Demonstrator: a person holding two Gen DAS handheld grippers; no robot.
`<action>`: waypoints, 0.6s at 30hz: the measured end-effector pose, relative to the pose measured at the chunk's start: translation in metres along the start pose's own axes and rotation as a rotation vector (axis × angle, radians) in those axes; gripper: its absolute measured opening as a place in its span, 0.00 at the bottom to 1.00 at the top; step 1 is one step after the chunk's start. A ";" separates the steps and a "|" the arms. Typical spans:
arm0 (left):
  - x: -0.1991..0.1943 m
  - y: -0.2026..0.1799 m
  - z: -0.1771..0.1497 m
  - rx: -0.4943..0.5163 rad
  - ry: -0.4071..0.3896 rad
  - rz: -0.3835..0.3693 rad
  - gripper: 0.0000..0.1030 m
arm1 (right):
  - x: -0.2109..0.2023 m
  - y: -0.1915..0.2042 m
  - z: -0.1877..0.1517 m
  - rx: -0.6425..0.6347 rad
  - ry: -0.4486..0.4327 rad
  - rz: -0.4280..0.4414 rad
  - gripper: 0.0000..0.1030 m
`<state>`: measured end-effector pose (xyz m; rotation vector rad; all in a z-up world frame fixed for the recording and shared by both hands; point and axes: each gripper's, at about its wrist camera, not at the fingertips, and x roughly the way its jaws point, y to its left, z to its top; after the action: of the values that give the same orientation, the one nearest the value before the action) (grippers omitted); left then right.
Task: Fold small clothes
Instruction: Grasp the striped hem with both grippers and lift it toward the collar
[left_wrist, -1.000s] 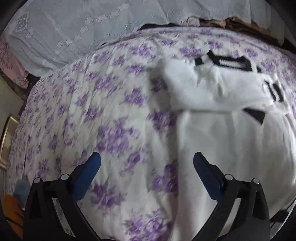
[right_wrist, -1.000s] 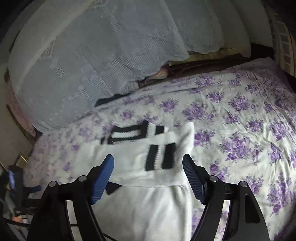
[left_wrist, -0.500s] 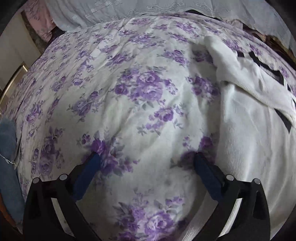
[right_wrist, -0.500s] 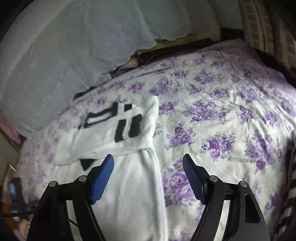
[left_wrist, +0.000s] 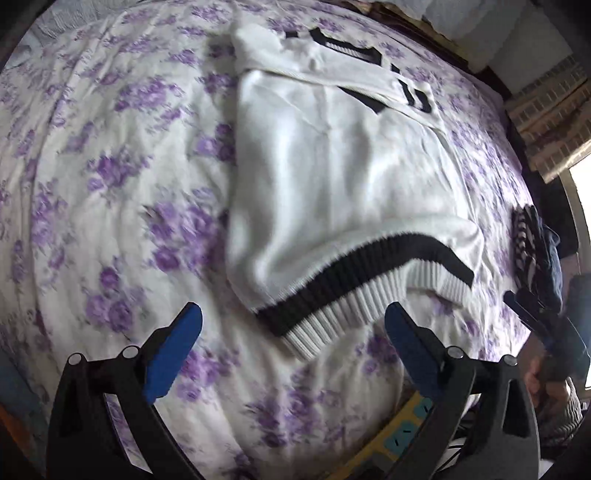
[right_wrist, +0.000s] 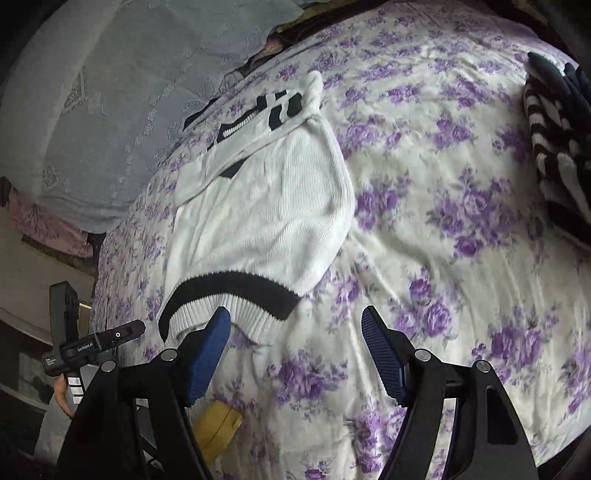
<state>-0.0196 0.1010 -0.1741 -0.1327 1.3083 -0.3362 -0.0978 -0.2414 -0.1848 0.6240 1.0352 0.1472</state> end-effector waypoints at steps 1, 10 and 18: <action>0.005 -0.006 -0.005 0.004 0.004 -0.014 0.94 | 0.007 -0.003 0.002 0.020 0.030 0.023 0.72; 0.044 -0.035 -0.043 -0.029 -0.039 0.132 0.94 | 0.046 0.000 0.008 0.040 0.139 0.129 0.72; 0.052 0.003 -0.018 -0.171 -0.069 0.006 0.96 | 0.062 0.000 0.014 0.067 0.112 0.151 0.66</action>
<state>-0.0245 0.0894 -0.2275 -0.2818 1.2681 -0.2122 -0.0538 -0.2223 -0.2269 0.7622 1.1044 0.2832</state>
